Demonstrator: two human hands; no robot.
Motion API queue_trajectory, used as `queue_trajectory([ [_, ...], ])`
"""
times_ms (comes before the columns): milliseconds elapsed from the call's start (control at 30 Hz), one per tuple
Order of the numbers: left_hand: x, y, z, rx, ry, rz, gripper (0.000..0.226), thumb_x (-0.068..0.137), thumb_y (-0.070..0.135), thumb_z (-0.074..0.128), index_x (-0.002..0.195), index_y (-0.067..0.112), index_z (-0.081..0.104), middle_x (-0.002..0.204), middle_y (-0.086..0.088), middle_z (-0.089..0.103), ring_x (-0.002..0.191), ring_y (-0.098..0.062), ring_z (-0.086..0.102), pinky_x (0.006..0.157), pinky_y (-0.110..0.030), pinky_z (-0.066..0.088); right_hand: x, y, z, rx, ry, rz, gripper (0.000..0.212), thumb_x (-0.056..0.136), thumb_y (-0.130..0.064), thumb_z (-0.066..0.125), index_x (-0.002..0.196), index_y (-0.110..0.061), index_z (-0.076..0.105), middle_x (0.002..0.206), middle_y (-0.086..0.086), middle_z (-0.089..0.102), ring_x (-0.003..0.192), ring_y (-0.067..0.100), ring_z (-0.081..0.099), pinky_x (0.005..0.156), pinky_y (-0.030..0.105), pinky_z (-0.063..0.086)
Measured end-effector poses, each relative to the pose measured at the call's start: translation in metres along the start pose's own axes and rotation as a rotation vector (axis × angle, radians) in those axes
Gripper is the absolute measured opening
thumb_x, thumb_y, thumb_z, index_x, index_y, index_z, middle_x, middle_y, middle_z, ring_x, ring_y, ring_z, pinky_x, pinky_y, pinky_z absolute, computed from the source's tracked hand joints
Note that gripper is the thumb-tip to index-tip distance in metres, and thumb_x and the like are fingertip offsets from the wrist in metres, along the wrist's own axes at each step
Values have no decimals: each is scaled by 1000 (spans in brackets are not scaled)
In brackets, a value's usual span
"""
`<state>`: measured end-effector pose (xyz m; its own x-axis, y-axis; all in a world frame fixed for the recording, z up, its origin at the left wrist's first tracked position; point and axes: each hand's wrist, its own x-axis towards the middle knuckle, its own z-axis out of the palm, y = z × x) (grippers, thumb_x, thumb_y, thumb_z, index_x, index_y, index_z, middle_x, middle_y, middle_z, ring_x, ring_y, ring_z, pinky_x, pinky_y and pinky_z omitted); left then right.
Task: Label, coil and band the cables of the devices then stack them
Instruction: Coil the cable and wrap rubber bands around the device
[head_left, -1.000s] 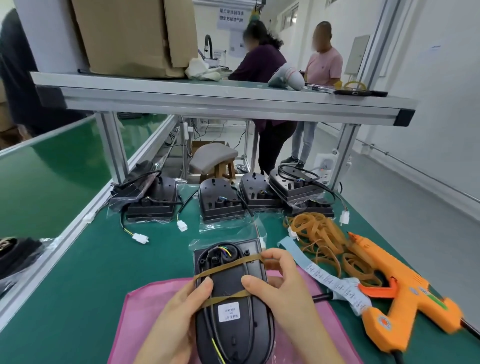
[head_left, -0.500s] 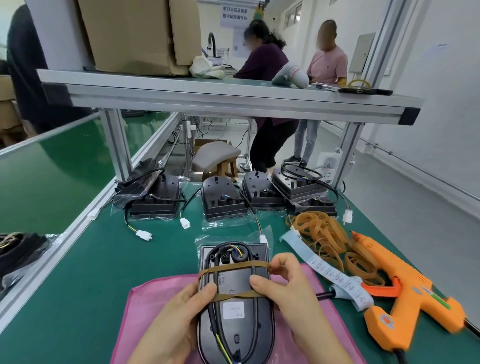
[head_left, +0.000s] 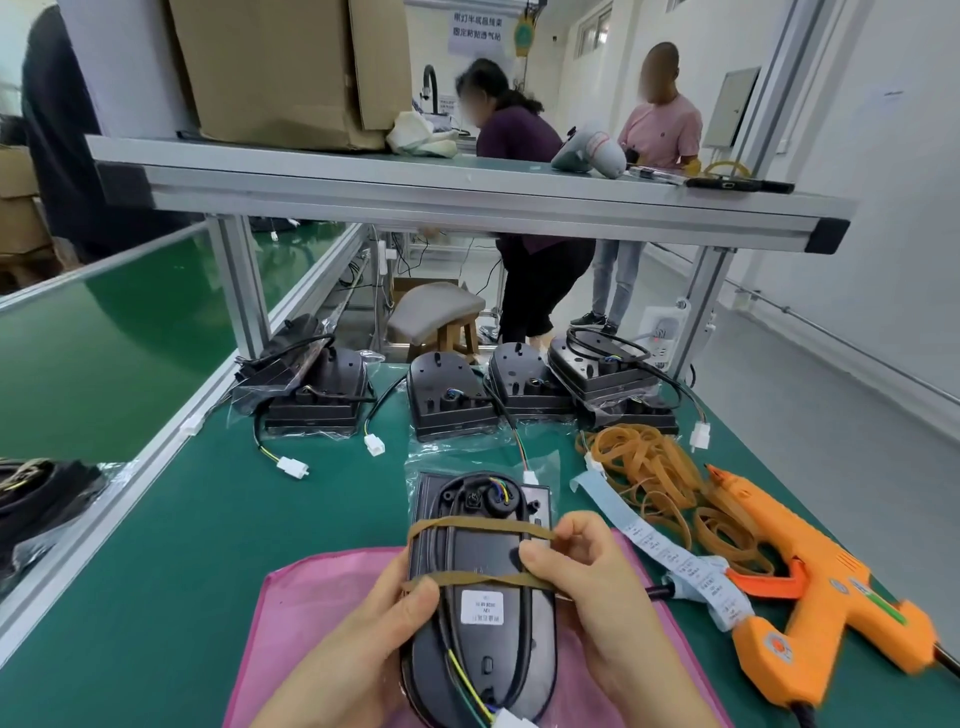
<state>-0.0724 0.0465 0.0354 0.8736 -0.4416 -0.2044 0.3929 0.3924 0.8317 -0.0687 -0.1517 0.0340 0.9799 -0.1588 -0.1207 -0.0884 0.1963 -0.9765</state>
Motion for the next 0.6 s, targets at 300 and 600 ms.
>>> queue_trajectory([
  [300,-1,-17,7,-230,-37,-38,64,80,8,71,139,2,47,136,-30,52,125,-49,50,109,-60,34,-3,-1,4,-138,59,3,34,68,-24,83,85,-19,53,88,4,63,77,18,58,67,30,42],
  [600,5,-27,-2,-167,89,-87,38,73,20,66,108,5,73,116,-25,68,101,-41,68,73,-44,59,-4,7,2,-361,48,42,25,84,-33,70,100,-20,57,103,3,67,97,17,65,92,38,51],
])
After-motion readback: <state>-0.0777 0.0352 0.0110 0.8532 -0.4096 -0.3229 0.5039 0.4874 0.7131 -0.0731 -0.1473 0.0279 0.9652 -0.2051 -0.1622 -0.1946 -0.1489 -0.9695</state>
